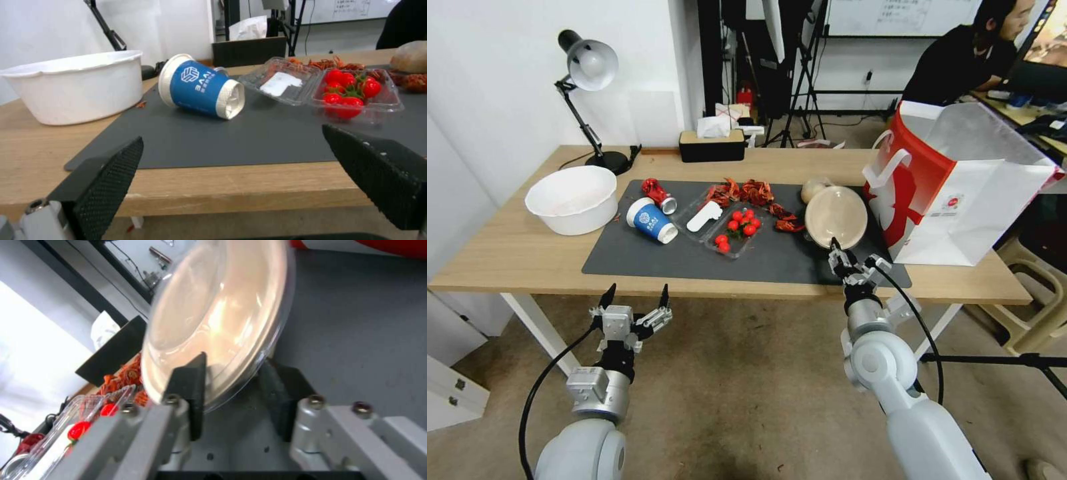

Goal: Pick up the trash from the table and place it into the takeout bag.

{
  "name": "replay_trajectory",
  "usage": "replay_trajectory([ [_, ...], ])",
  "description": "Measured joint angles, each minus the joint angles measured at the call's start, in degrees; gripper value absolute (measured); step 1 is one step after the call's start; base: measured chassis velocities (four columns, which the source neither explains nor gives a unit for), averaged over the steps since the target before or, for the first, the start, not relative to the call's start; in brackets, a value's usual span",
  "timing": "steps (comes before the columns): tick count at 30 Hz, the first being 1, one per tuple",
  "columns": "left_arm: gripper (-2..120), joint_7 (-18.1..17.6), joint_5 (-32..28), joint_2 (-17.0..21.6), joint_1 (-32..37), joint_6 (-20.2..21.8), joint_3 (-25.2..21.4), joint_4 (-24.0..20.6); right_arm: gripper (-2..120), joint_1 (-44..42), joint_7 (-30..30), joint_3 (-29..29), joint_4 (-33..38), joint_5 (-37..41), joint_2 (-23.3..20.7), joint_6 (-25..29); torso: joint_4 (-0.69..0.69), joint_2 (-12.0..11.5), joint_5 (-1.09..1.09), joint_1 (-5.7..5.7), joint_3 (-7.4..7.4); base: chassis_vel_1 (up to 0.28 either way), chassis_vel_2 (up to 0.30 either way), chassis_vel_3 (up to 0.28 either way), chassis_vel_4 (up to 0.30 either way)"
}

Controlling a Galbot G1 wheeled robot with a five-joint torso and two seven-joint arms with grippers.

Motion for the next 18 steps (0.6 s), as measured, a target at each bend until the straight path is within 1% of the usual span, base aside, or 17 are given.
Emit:
replay_trajectory([
  [1,100,0.00,0.01,0.00,0.01,-0.03,0.00,0.00,24,-0.06,0.00,0.00,0.02,-0.02,0.03,0.00,0.00,0.00,0.00,0.00,0.00,0.000,0.000,0.000,0.000],
  [3,100,0.00,0.01,0.00,0.02,-0.03,0.00,0.00,24,-0.09,0.00,0.01,0.03,-0.04,0.04,0.00,0.00,0.00,0.00,0.00,0.00,0.000,0.000,0.000,0.000],
  [4,100,0.00,0.01,0.00,0.03,-0.05,0.01,0.00,16,-0.15,0.00,0.01,0.06,-0.07,0.07,0.00,0.00,0.00,0.00,0.00,0.00,0.000,0.000,0.000,0.000],
  [5,100,0.01,0.02,0.00,0.05,-0.09,0.01,0.00,14,-0.22,0.00,0.01,0.09,-0.10,0.12,0.00,0.00,0.00,0.00,0.00,0.00,0.000,0.000,0.000,0.000],
  [6,100,0.01,0.02,0.00,0.08,-0.12,0.01,0.00,10,-0.33,0.01,0.01,0.13,-0.16,0.20,0.00,0.00,0.00,0.00,0.00,0.00,0.000,0.000,0.000,0.000],
  [7,100,0.01,0.02,0.00,0.08,-0.12,0.01,0.00,10,-0.33,0.01,0.01,0.13,-0.16,0.20,0.00,0.00,0.00,0.00,0.00,0.00,0.000,0.000,0.000,0.000],
  [8,100,0.01,0.02,0.01,0.12,-0.19,0.02,-0.01,5,-0.52,0.00,0.02,0.24,-0.25,0.33,0.01,0.00,0.00,-0.01,0.00,0.00,0.000,0.000,0.000,0.000],
  [10,100,0.01,0.02,0.02,0.13,-0.22,0.02,-0.02,4,-0.56,0.01,0.03,0.26,-0.27,0.36,0.02,0.00,0.00,-0.01,0.00,0.00,0.000,0.000,0.000,0.000],
  [11,100,0.02,0.02,0.06,0.19,-0.36,-0.01,-0.03,0,-0.91,-0.02,0.05,0.39,-0.38,0.55,0.06,0.01,0.00,0.00,0.00,0.00,0.000,0.000,0.000,0.000],
  [18,100,0.02,0.02,0.05,0.32,-0.72,-0.05,-0.03,0,-1.88,-0.19,0.32,1.40,-0.58,0.72,0.25,0.00,0.00,0.00,0.00,0.00,0.000,0.000,0.000,0.000],
])
